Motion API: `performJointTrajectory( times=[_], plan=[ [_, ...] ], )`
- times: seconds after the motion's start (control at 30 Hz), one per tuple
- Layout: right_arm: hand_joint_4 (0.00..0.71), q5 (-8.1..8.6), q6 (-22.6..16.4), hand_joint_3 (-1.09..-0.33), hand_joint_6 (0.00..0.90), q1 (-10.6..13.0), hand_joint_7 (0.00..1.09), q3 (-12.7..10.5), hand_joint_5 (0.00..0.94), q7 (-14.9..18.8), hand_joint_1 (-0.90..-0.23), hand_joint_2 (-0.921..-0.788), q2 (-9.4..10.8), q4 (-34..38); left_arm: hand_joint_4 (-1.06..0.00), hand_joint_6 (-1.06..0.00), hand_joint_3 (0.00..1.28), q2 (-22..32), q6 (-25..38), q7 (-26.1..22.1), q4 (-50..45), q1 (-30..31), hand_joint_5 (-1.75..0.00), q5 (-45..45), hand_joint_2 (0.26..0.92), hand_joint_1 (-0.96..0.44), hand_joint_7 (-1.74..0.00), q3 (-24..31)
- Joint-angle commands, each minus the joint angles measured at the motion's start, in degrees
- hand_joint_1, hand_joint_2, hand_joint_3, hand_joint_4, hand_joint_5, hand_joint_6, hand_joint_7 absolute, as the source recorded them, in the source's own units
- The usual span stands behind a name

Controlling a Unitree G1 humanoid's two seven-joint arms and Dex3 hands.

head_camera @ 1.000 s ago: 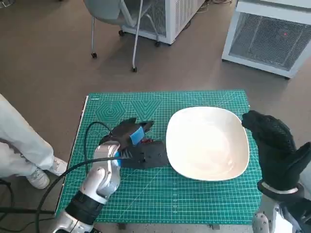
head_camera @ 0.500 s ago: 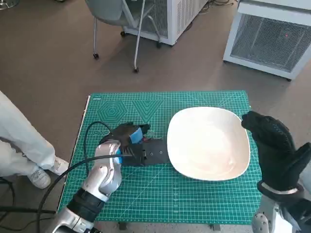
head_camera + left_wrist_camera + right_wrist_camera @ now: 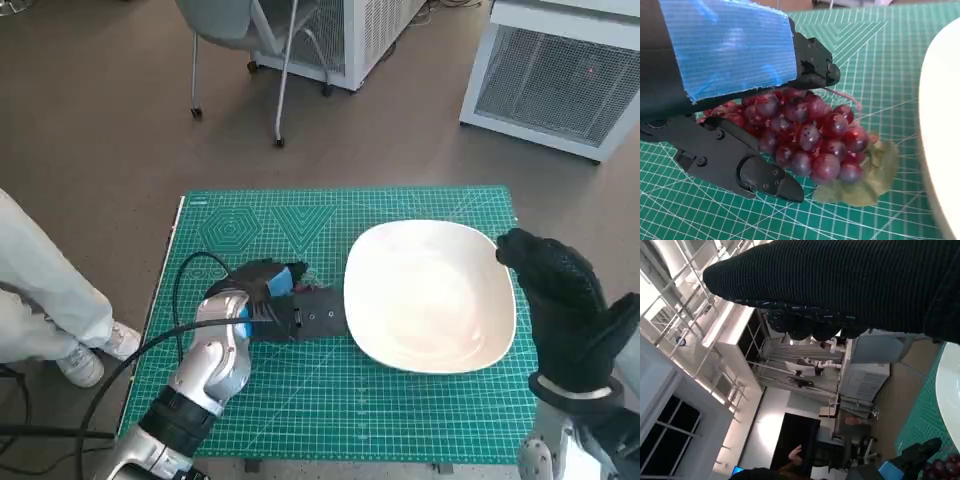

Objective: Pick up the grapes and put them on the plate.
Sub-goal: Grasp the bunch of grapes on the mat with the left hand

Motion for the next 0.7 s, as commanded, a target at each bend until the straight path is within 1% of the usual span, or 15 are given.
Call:
performJointTrajectory(
  times=[0.03, 0.27, 0.5, 0.6, 0.7],
  plan=[
    [0.443, -0.34, 0.5, -0.575, 0.202, 0.5, 0.89, -0.1, 0.426, -0.5, -0.417, -0.921, 0.1, 0.6, -0.13, -0.28, 0.0, -0.2, -1.3, 1.4, 3.0, -1.8, 0.0, -0.9, 0.762, -0.35, 0.0, -0.6],
    [0.442, -0.38, 0.6, -0.575, 0.2, 0.5, 0.89, -0.1, 0.427, -0.6, -0.417, -0.921, 0.0, 0.6, -0.12, -0.27, 0.0, -1.0, -3.7, 4.2, 7.9, -3.2, 0.0, -1.8, 0.762, -0.37, 0.0, -1.0],
    [0.442, -0.63, 0.5, -0.575, 0.2, 0.3, 0.89, 0.0, 0.428, -0.8, -0.415, -0.921, -0.1, 0.9, -0.05, -0.25, 0.0, -2.2, -6.5, 8.5, 14.7, -4.9, 0.0, -2.8, 0.761, -0.38, 0.0, -1.0],
    [0.441, -0.65, 0.5, -0.576, 0.2, 0.4, 0.89, 0.0, 0.429, -0.8, -0.413, -0.921, -0.1, 0.8, -0.02, -0.23, 0.0, -2.8, -8.1, 10.6, 18.4, -5.6, 0.0, -3.3, 0.757, -0.36, 0.0, -1.2],
    [0.441, -0.61, 0.5, -0.577, 0.2, 0.5, 0.89, -0.1, 0.429, -0.8, -0.412, -0.921, -0.1, 0.6, -0.01, -0.22, 0.0, -3.2, -10.5, 13.0, 21.8, -6.1, 0.0, -3.9, 0.752, -0.28, 0.0, -1.3]
  ],
)
